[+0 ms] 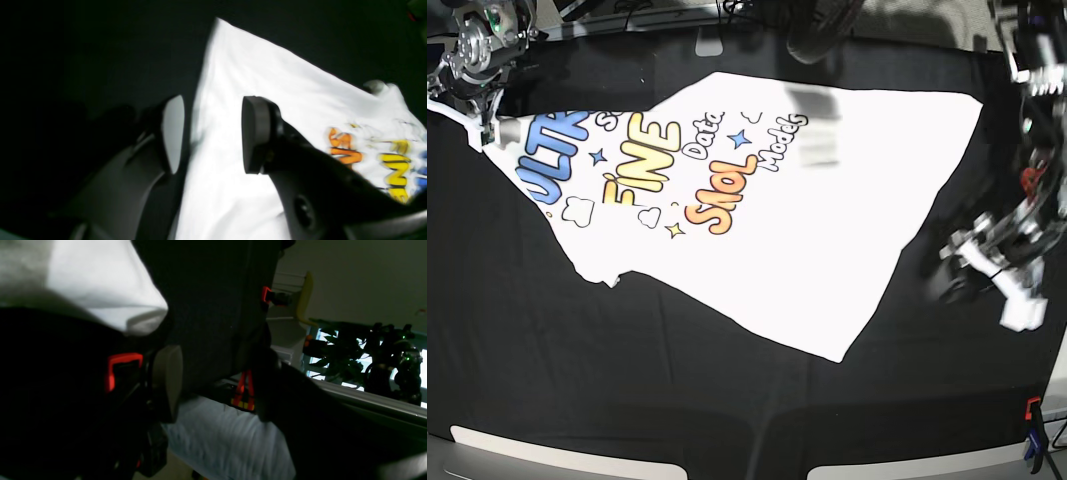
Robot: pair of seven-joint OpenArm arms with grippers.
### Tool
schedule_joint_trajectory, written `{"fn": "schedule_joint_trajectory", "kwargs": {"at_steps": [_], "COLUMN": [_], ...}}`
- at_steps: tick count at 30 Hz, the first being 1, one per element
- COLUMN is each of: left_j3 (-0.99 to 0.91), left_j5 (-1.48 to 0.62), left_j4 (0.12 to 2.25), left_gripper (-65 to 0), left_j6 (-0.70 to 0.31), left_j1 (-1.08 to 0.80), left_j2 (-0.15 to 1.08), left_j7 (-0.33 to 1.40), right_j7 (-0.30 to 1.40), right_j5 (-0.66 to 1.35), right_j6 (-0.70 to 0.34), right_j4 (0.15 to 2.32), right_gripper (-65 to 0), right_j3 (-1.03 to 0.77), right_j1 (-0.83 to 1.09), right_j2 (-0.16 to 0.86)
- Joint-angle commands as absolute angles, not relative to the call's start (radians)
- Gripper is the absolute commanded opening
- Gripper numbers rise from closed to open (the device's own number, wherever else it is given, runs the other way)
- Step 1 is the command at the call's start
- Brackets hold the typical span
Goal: Layout the t-shirt on the table in an organized manner, then fold the t-shirt properly
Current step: 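Release the shirt with the left gripper and regrasp its hem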
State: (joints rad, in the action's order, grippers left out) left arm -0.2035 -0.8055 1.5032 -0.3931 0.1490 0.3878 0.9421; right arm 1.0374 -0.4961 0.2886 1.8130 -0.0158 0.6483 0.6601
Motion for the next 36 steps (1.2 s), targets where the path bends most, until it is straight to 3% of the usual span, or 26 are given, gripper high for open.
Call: {"fn": "schedule_joint_trajectory", "kwargs": {"at_steps": [1, 7, 11, 14, 21, 28, 30, 32, 33, 36], "left_j3": [-0.17, 0.039, 0.055, 0.055, 0.055, 0.055, 0.055, 0.055, 0.055, 0.053], "left_j5": [-0.83, -0.822, -0.813, -0.814, -0.941, -0.996, -0.994, -0.984, -0.972, -0.971], "left_j4": [1.46, 1.047, 0.815, 0.698, 0.635, 0.635, 0.635, 0.635, 0.635, 0.635], "left_gripper": [-38.8, -38.7, -38.7, -38.7, -38.7, -39.1, -45.3, -62.0, -65.0, -65.0], "left_j6": [-0.398, -0.427, -0.434, -0.513, -0.631, -0.653, -0.653, -0.653, -0.653, -0.652], "left_j1": [0.208, 0.436, 0.535, 0.555, 0.518, 0.501, 0.492, 0.481, 0.475, 0.446], "left_j2": [0.399, 0.394, 0.394, 0.389, 0.365, 0.365, 0.368, 0.375, 0.381, 0.414], "left_j7": [0.919, 0.827, 0.808, 0.814, 0.971, 1.069, 1.069, 1.069, 1.07, 1.078], "right_j7": [1.034, 1.033, 1.033, 1.033, 1.032, 1.032, 1.032, 1.032, 1.032, 1.032], "right_j5": [-0.516, -0.516, -0.516, -0.516, -0.516, -0.517, -0.517, -0.517, -0.517, -0.517], "right_j6": [0.3, 0.3, 0.3, 0.3, 0.3, 0.3, 0.3, 0.3, 0.3, 0.3], "right_j4": [1.826, 1.826, 1.826, 1.826, 1.826, 1.826, 1.826, 1.826, 1.826, 1.826], "right_gripper": [-33.2, -33.2, -33.2, -33.2, -33.2, -33.2, -33.2, -33.2, -33.2, -33.2], "right_j3": [-0.026, -0.026, -0.026, -0.026, -0.026, -0.026, -0.026, -0.026, -0.026, -0.026], "right_j1": [0.649, 0.649, 0.649, 0.649, 0.648, 0.649, 0.649, 0.649, 0.649, 0.648], "right_j2": [0.675, 0.675, 0.675, 0.675, 0.673, 0.673, 0.673, 0.673, 0.673, 0.673]}}
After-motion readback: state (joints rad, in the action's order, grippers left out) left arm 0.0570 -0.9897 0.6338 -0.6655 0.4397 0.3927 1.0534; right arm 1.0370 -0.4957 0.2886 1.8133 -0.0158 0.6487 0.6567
